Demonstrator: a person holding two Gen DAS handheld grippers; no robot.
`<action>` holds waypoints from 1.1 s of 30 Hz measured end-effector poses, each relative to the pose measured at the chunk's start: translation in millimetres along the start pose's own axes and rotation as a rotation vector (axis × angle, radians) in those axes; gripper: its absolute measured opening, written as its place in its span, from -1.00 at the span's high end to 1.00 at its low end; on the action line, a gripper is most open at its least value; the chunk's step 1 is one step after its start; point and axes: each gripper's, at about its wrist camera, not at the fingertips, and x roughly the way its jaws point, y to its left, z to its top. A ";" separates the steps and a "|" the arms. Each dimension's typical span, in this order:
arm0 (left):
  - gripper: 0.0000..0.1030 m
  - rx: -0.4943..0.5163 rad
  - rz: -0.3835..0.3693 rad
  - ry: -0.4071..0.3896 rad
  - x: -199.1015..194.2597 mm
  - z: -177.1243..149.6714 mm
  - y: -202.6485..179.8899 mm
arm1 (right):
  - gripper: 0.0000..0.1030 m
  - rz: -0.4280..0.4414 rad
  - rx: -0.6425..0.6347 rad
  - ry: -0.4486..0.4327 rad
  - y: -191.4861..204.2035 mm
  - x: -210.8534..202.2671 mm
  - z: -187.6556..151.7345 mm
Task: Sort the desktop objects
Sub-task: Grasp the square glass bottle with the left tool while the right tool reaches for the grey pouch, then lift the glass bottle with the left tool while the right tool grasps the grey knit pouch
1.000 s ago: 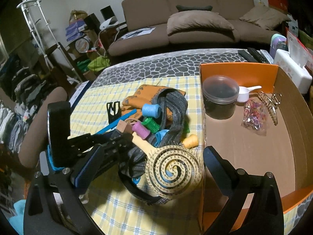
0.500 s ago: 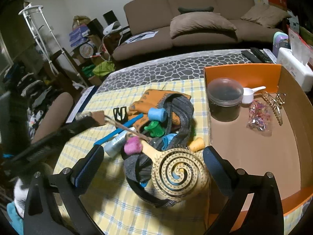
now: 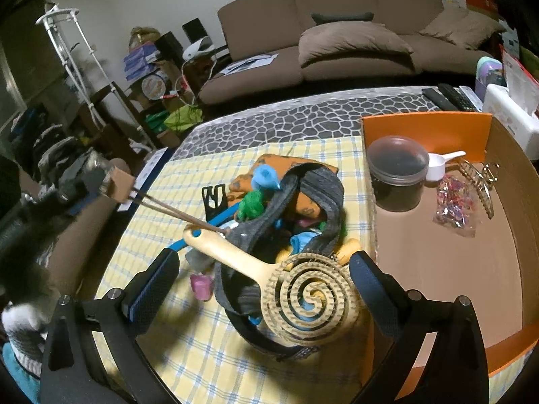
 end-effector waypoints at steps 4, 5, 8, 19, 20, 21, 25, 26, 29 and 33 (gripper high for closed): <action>0.53 -0.007 -0.026 -0.029 -12.1 6.7 -4.6 | -0.98 -0.006 -0.030 0.016 6.9 5.2 -2.5; 0.53 -0.006 -0.031 -0.036 -15.2 8.5 -5.2 | -0.98 -0.008 -0.040 0.022 7.6 6.9 -3.0; 0.53 0.000 -0.042 -0.065 -27.6 13.9 -9.1 | -0.98 -0.014 -0.071 0.035 14.0 12.0 -5.8; 0.53 -0.011 -0.087 -0.119 -54.8 25.4 -8.7 | -0.87 0.148 -0.177 0.078 56.9 32.1 -17.8; 0.53 -0.015 -0.087 -0.116 -54.5 25.7 -6.6 | -0.80 0.157 -0.189 0.096 62.5 37.3 -19.9; 0.53 -0.016 -0.087 -0.115 -54.7 25.3 -6.1 | -0.78 0.161 -0.206 0.108 68.8 42.0 -22.3; 0.53 -0.020 -0.089 -0.116 -56.5 25.3 -5.8 | -0.78 0.147 -0.269 0.110 90.1 54.0 -28.3; 0.53 -0.020 -0.091 -0.119 -58.1 24.8 -5.1 | -0.75 0.148 -0.273 0.106 94.2 57.3 -29.4; 0.53 -0.026 -0.089 -0.131 -64.2 25.1 -1.6 | -0.15 0.173 -0.259 0.103 100.4 66.7 -30.8; 0.53 -0.040 -0.074 -0.161 -75.8 27.3 6.1 | 0.68 0.245 -0.226 0.102 102.4 66.2 -27.8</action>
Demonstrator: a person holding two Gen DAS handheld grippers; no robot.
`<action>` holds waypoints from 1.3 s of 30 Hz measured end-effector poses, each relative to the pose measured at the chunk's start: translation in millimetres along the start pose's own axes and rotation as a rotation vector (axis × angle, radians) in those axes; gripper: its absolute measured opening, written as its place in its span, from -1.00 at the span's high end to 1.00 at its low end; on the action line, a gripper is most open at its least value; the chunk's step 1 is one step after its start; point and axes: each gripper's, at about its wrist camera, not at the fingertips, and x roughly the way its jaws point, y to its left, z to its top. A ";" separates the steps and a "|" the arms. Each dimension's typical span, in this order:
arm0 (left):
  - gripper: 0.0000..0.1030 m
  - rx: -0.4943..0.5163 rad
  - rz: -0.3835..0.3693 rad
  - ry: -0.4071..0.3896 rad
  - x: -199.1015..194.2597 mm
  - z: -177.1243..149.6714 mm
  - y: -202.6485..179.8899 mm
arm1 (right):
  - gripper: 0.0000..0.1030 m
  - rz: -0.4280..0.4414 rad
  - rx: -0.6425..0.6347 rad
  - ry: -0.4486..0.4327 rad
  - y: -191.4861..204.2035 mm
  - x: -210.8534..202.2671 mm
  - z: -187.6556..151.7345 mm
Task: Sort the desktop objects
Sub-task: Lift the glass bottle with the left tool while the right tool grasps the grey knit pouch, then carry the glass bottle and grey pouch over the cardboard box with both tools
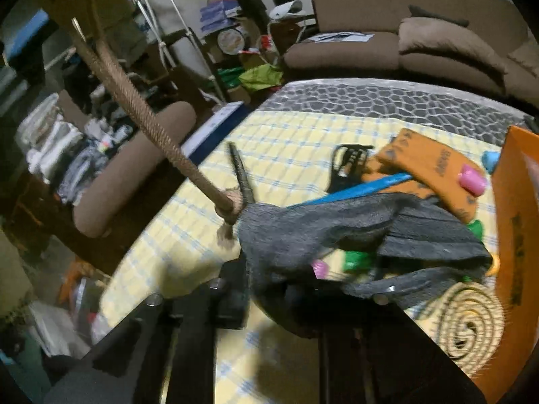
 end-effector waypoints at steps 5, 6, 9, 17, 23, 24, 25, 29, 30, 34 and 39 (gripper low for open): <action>0.53 -0.024 0.020 -0.039 -14.3 8.4 14.5 | 0.74 0.147 0.006 -0.087 8.9 -20.1 8.5; 0.53 -0.028 0.022 -0.042 -15.8 9.4 16.9 | 0.74 0.178 0.009 -0.107 9.7 -25.6 10.0; 0.53 -0.038 0.030 -0.048 -18.3 11.3 22.4 | 0.74 0.243 0.007 -0.175 12.4 -43.3 16.9; 0.53 -0.022 0.006 -0.024 -11.7 6.0 12.4 | 0.74 0.269 0.019 -0.331 12.1 -95.4 38.0; 0.53 -0.026 -0.040 0.016 10.0 -0.3 -7.1 | 0.74 0.231 0.025 -0.377 4.6 -128.8 45.9; 0.53 -0.029 -0.050 0.023 14.6 -1.4 -12.1 | 0.74 0.213 0.030 -0.376 1.6 -134.6 46.4; 0.53 -0.026 -0.058 0.032 19.2 -2.2 -17.5 | 0.74 0.201 0.034 -0.376 -1.1 -138.5 48.3; 0.53 0.022 -0.076 0.083 44.7 -7.7 -45.7 | 0.74 0.154 0.037 -0.372 -17.3 -160.0 57.5; 0.53 0.032 -0.084 0.102 52.9 -9.4 -53.7 | 0.74 0.138 0.033 -0.365 -21.0 -164.4 60.6; 0.53 0.079 -0.092 0.154 84.0 -11.9 -88.3 | 0.74 0.055 0.007 -0.333 -39.5 -188.7 73.2; 0.53 0.112 -0.115 0.210 123.4 -7.9 -120.9 | 0.74 -0.023 0.005 -0.317 -68.2 -215.9 83.4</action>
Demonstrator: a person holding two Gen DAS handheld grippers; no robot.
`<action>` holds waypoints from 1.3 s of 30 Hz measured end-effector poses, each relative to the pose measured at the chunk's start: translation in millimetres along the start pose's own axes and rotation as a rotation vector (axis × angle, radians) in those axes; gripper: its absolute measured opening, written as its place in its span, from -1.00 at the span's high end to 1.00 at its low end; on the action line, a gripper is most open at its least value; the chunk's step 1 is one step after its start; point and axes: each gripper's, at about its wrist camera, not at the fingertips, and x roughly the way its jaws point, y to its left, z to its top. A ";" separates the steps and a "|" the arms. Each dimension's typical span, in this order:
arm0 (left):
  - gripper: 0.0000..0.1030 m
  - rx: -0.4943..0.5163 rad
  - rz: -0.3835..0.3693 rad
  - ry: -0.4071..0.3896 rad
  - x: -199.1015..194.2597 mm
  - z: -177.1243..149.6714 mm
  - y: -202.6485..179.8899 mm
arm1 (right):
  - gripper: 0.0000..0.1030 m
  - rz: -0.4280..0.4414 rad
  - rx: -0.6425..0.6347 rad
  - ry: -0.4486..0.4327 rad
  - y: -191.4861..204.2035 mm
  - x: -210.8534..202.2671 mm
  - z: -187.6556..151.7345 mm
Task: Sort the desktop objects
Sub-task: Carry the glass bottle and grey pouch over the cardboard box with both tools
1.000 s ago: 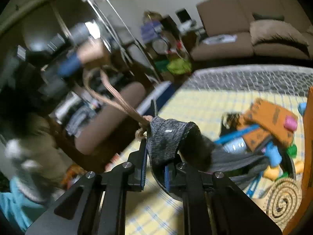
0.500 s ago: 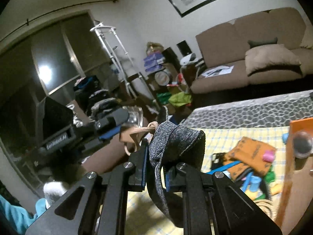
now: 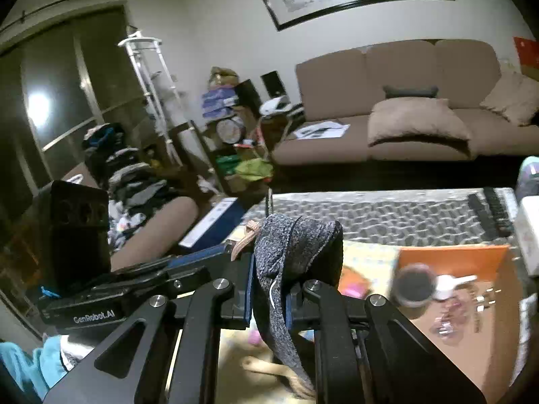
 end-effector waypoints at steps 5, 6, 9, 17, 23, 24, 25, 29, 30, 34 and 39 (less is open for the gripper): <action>0.53 0.032 0.015 0.066 44.2 4.3 -21.0 | 0.74 -0.070 0.008 0.036 -35.4 -6.3 7.9; 0.53 0.029 0.013 0.083 54.2 4.4 -23.2 | 0.74 -0.081 0.013 0.043 -42.6 -6.8 7.8; 0.53 0.008 0.020 0.132 85.6 0.9 -27.2 | 0.74 -0.116 0.043 0.069 -69.7 -5.0 4.8; 0.53 -0.036 0.075 0.247 164.0 -16.3 -24.2 | 0.75 -0.226 0.118 0.159 -150.1 7.7 -9.1; 0.53 -0.039 0.143 0.377 218.8 -35.7 -22.6 | 0.77 -0.288 0.177 0.234 -207.3 33.0 -24.1; 0.53 -0.042 0.153 0.400 226.0 -39.2 -22.8 | 0.77 -0.292 0.181 0.247 -214.2 38.3 -26.6; 0.53 -0.042 0.162 0.417 231.3 -41.5 -22.9 | 0.77 -0.304 0.180 0.263 -220.9 44.9 -29.5; 0.53 -0.031 0.212 0.505 254.9 -56.1 -18.3 | 0.78 -0.343 0.170 0.276 -234.4 58.4 -32.6; 0.53 -0.030 0.220 0.520 259.0 -60.9 -16.8 | 0.78 -0.349 0.178 0.275 -238.6 59.8 -32.7; 0.53 -0.034 0.234 0.549 265.7 -74.7 -10.0 | 0.78 -0.371 0.213 0.310 -257.8 69.5 -37.5; 0.53 0.003 0.244 0.584 266.4 -85.2 -12.9 | 0.78 -0.427 0.267 0.375 -278.7 81.3 -52.2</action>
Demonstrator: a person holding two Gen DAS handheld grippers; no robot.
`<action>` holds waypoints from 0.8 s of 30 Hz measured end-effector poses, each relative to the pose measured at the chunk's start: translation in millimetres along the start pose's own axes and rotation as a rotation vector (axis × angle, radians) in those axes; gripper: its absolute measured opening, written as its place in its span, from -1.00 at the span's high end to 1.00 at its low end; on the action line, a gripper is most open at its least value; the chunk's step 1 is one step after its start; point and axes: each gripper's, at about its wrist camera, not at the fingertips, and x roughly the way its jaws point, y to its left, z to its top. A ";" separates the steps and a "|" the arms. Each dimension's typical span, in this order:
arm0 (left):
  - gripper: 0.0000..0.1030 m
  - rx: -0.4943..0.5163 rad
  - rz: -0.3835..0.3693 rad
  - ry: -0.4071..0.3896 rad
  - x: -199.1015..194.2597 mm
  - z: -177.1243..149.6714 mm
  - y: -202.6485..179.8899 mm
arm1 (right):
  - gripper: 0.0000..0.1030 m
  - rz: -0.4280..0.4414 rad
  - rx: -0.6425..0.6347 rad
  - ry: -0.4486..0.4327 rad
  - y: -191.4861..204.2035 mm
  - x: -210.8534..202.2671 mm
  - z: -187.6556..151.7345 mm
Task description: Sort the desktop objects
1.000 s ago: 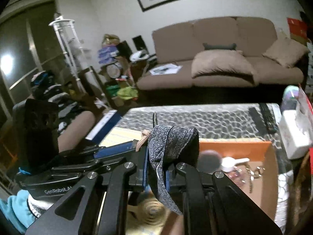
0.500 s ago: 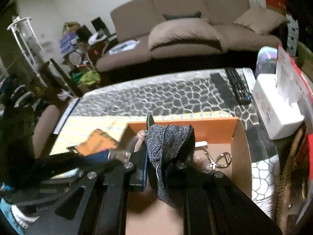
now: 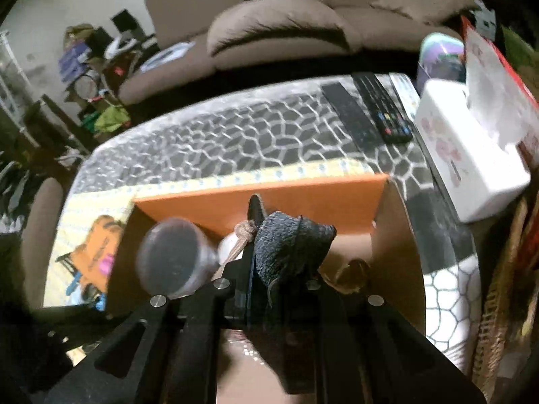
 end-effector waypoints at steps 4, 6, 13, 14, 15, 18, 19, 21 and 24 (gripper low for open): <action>0.53 0.004 -0.013 0.002 -4.5 -1.9 -2.8 | 0.77 -0.024 0.021 0.023 -7.0 11.8 -0.3; 0.53 0.015 -0.013 -0.012 -8.9 -1.7 -5.3 | 0.78 -0.032 0.021 0.026 -5.3 12.7 0.7; 0.53 0.051 -0.001 -0.034 -21.5 -1.8 -14.2 | 0.74 -0.053 0.063 0.025 -9.4 15.9 9.5; 0.53 0.056 0.003 -0.036 -22.7 -2.7 -14.8 | 0.70 -0.058 0.070 0.028 -9.6 16.5 10.3; 0.53 0.058 0.004 -0.035 -23.2 -2.8 -15.0 | 0.69 -0.065 0.076 0.032 -10.8 17.4 11.4; 0.53 0.062 0.007 -0.033 -25.4 -4.7 -14.8 | 0.53 -0.106 0.089 0.059 -14.4 20.5 11.3; 0.52 0.063 0.008 -0.033 -25.7 -5.0 -15.1 | 0.42 -0.117 0.093 0.089 -15.8 22.6 10.6; 0.52 0.064 0.008 -0.032 -26.3 -4.9 -15.7 | 0.14 -0.118 0.097 0.124 -17.5 22.9 8.6; 0.51 0.065 0.008 -0.034 -29.4 -6.6 -17.8 | -0.24 -0.110 0.105 0.132 -19.1 12.9 6.6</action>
